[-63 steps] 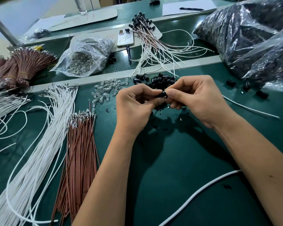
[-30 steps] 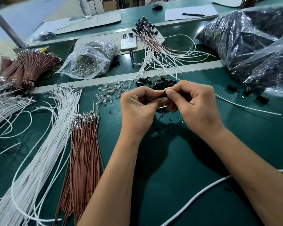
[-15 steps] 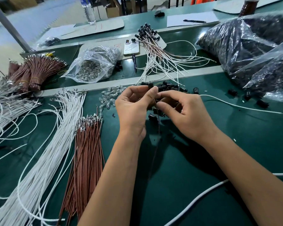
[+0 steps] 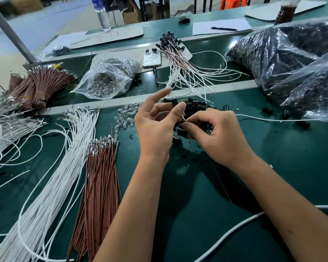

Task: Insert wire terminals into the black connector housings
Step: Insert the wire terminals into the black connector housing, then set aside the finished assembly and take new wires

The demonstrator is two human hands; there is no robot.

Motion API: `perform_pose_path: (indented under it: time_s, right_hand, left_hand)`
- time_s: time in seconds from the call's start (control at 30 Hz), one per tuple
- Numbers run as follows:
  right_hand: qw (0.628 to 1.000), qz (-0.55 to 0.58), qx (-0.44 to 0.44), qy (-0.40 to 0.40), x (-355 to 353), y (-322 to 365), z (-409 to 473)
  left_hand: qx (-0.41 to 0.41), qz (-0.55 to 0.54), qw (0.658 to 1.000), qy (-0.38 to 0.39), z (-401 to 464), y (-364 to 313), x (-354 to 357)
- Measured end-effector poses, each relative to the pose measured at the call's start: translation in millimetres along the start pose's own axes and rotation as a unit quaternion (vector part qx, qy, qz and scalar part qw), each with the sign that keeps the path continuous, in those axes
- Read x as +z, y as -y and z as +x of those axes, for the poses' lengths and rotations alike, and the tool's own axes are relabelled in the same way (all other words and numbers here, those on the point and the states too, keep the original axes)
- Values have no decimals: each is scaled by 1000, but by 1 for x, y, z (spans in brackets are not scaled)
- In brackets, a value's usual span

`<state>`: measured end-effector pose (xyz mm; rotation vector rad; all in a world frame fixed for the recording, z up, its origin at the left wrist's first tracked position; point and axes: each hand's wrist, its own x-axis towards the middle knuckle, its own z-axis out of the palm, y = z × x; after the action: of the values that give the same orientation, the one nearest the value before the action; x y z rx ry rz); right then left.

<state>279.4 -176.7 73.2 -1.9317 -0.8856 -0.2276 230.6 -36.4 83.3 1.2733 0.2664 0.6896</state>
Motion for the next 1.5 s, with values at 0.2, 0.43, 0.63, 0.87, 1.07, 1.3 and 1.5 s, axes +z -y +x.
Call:
perform_pose_path:
  time_s: [0.2, 0.43, 0.63, 0.87, 1.07, 1.3, 1.5]
  right_hand:
    - [1000, -4, -6, 5, -1, -1, 0]
    - [998, 50, 3, 35, -8, -2, 1]
    - [996, -31, 0, 82, -34, -8, 14]
    - [985, 33, 81, 146, -46, 4, 55]
    - [972, 154, 149, 97, -47, 1, 115]
    - [909, 288, 299, 44, -28, -12, 235]
    - [945, 202, 256, 0, 0, -46, 322]
  left_hand:
    - [44, 37, 998, -3, 2, 2, -1]
    - [45, 36, 998, -17, 8, 1, 1]
    - [25, 20, 998, -57, 39, -15, 7]
    - [-30, -47, 992, -116, 93, -36, 34]
    - [-109, -100, 986, -75, 126, -39, 59]
    - [-262, -23, 956, 131, 117, -9, 87]
    - [-257, -30, 952, 164, 138, 4, 105]
